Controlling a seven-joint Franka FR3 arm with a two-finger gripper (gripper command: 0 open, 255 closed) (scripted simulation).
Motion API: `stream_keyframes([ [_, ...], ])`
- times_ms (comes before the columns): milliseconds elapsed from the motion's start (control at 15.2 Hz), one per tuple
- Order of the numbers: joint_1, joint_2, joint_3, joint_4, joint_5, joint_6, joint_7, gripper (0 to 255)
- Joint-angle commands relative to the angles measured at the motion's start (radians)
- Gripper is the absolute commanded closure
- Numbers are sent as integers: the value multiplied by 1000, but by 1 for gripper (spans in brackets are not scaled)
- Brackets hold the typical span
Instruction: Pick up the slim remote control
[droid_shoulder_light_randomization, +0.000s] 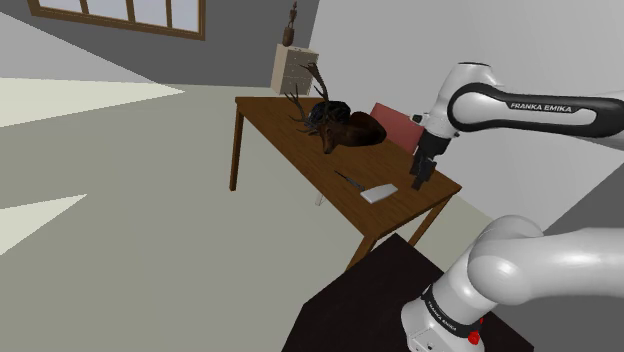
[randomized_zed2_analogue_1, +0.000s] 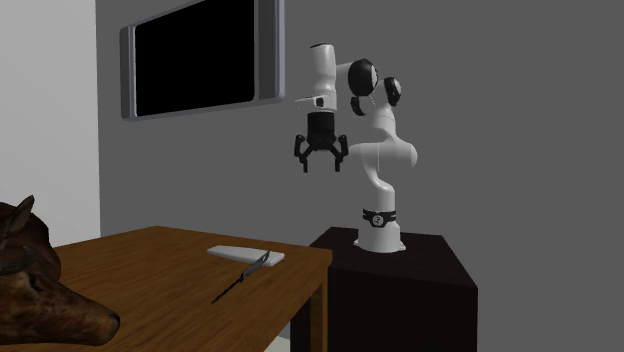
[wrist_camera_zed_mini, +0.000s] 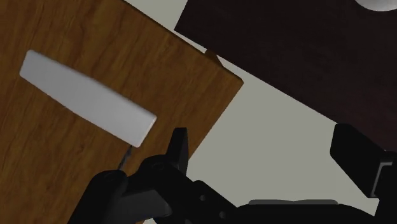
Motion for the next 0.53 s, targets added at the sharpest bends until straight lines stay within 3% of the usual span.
stream_keyframes([
  [0,12,44,-69,-2,-46,62,-114,0],
  [264,50,158,-216,17,-115,192,-336,0],
  [462,107,269,-333,53,-133,295,-507,0],
])
